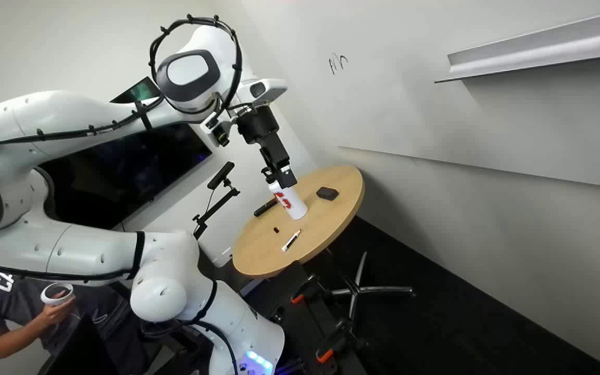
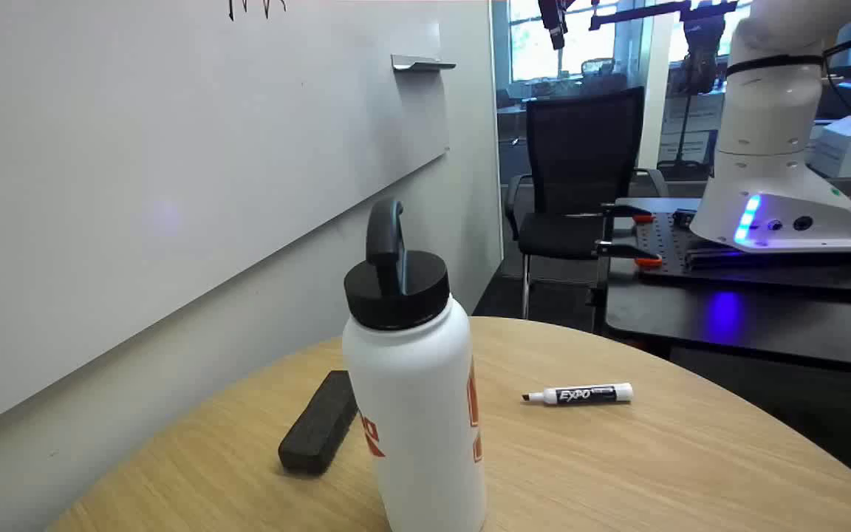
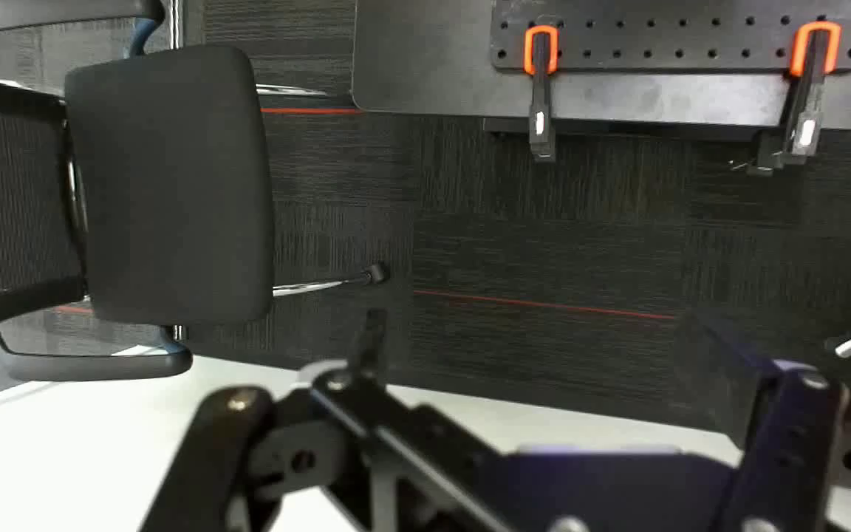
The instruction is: Take the lid on the bottle and put it on the table
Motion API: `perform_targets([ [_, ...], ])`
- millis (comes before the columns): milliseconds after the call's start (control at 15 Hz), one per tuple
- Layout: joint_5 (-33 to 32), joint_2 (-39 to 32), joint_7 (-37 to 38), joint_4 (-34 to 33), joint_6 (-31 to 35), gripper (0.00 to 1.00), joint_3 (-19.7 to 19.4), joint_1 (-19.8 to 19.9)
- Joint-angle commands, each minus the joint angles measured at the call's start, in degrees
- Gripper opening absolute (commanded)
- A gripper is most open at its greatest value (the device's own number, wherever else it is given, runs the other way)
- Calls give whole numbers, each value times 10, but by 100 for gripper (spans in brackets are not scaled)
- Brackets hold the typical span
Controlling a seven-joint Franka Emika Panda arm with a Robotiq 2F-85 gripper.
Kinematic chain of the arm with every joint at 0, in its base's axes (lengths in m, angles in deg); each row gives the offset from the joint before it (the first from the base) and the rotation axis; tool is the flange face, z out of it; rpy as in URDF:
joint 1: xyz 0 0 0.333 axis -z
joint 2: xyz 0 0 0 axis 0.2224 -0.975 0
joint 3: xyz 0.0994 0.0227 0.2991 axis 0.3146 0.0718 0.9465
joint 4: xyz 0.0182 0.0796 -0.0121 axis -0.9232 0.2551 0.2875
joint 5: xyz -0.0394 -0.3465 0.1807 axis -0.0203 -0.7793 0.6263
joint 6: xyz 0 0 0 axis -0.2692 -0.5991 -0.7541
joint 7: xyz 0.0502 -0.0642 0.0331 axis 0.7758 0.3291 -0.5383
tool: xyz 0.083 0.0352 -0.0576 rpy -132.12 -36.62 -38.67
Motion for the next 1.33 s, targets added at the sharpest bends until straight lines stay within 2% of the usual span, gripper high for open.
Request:
perform_targets([
  [0, -4, -1, 5, -1, -2, 100, -9, -11],
  [467, -11, 11, -5, -1, 5, 100, -5, -18],
  [600, -11, 32, -31, -1, 18, 100, 1, -41],
  [867, 17, 58, -82, -31, 4, 100, 22, -107],
  [1267, 106, 50, -128, -83, 10, 100, 76, -220],
])
